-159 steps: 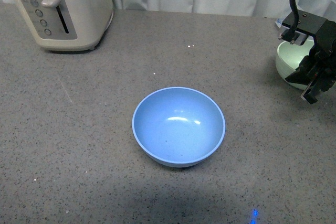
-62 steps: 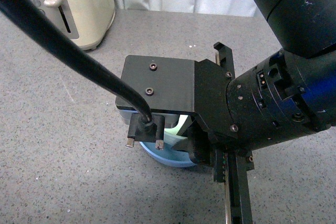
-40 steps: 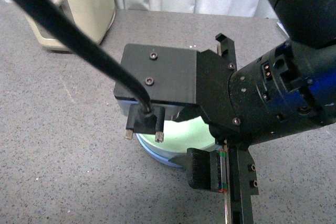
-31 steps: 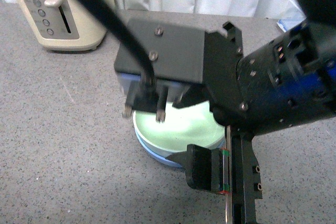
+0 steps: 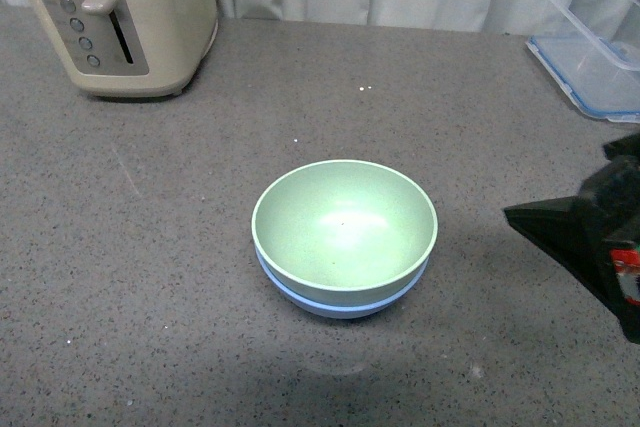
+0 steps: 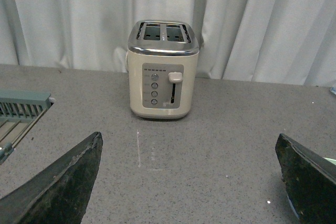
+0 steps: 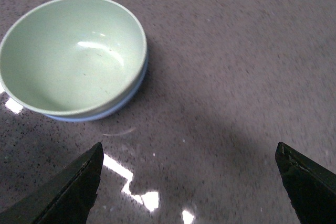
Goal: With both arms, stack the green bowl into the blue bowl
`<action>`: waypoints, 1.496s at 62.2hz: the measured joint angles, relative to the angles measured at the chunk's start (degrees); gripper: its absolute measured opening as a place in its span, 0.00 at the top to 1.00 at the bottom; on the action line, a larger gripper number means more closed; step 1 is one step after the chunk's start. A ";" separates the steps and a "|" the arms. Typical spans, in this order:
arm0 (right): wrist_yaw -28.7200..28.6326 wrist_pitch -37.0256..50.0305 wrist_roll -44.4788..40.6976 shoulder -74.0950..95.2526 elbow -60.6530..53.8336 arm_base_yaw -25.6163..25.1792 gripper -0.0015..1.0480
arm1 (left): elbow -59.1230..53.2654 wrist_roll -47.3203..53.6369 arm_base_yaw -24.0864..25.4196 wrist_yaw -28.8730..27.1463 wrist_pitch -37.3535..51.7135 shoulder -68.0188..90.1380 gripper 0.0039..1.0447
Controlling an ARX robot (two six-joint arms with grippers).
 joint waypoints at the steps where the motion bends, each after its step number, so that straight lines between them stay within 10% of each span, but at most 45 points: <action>1: 0.94 -0.28 1.01 -1.38 -0.85 -0.33 0.09 | 0.00 0.00 0.00 0.00 0.00 -0.02 0.06; 21: 25.97 0.57 14.43 -23.56 -13.05 -3.50 0.09 | 0.00 0.00 0.00 0.00 0.00 0.00 0.06; 33: 31.41 -7.82 20.61 -38.91 -19.41 -1.29 0.09 | 0.00 0.00 0.00 0.00 -0.02 -0.02 0.06; 49: 29.62 -4.59 21.11 -50.80 -24.04 1.60 0.14 | 0.00 0.02 0.00 0.00 -0.02 0.00 0.06; 55: 24.48 8.66 16.06 -56.76 -27.91 -0.83 0.29 | 0.00 0.04 0.00 -0.13 -0.04 0.00 0.06; 75: 11.10 0.55 12.28 -70.10 -27.91 -15.08 0.99 | 0.00 0.04 0.00 0.13 -0.11 -0.07 0.06; 93: 10.78 0.55 12.20 -70.20 -27.91 -15.23 0.99 | 0.00 0.04 0.00 -0.07 -0.11 -0.07 0.06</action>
